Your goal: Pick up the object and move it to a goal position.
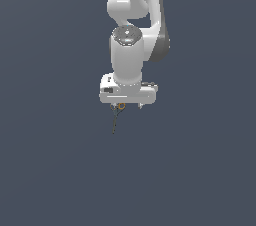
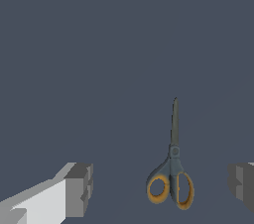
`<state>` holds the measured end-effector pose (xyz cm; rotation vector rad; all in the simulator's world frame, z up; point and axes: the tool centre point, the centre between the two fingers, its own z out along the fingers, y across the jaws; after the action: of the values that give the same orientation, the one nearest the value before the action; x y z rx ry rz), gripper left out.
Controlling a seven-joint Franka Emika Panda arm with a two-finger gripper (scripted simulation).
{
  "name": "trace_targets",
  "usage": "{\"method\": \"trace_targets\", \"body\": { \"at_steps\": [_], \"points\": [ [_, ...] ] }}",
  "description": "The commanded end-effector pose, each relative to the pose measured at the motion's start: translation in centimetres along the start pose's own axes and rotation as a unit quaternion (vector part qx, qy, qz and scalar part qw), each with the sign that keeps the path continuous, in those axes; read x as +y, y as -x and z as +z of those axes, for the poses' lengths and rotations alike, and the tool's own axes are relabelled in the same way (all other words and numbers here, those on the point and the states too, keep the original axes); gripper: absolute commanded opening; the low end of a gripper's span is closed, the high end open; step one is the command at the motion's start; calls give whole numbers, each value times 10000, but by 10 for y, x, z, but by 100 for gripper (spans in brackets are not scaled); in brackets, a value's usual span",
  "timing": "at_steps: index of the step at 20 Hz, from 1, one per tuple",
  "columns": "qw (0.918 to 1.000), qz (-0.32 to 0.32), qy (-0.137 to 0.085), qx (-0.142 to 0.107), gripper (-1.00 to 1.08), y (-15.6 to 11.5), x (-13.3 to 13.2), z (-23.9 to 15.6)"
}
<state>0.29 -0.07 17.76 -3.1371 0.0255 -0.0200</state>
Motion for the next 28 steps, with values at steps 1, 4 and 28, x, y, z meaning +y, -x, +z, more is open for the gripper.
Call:
{"method": "trace_targets", "body": {
  "at_steps": [1, 4, 28],
  "points": [
    [10000, 0, 0, 0, 100, 0, 0, 0],
    [10000, 42, -26, 15, 100, -1, 0, -3],
    [9962, 873, -64, -6, 100, 25, 45, 66]
  ]
}}
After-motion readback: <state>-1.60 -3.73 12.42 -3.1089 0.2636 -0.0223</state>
